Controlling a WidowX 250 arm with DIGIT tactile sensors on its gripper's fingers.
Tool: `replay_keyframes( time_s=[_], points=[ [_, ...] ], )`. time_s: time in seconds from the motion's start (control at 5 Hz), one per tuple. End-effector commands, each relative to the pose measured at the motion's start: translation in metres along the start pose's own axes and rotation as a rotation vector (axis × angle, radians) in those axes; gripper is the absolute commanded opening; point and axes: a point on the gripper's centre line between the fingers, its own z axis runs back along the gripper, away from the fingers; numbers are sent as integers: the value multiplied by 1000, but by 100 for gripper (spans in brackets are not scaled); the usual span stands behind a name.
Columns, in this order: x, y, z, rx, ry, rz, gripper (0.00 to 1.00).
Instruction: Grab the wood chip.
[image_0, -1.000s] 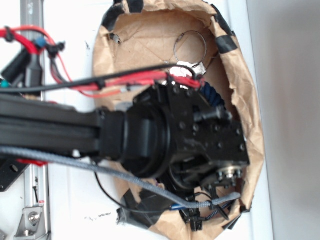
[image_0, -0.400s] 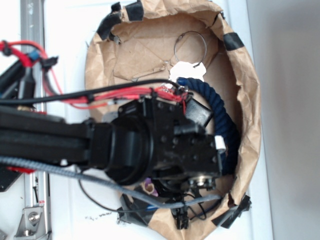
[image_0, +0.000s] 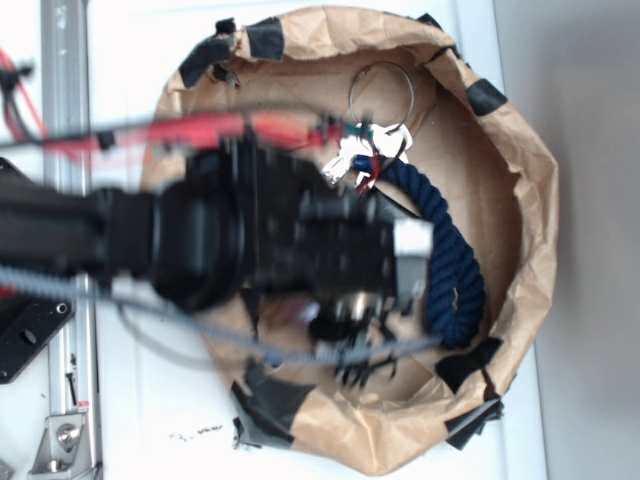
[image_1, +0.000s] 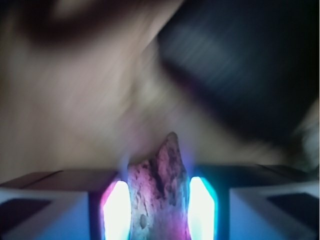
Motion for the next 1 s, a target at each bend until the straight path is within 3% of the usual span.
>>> replay_keyframes(
  time_s=[0.0,0.2,0.4,0.6,0.8],
  points=[
    [17,0,44,-67,-162,-6,0],
    [16,-5,69,-75,-207,-48,0],
    [15,-6,101,9,-220,-93,0],
    [16,2,126,5,-231,-113,0],
    [16,5,119,18,-226,-104,0]
  ],
)
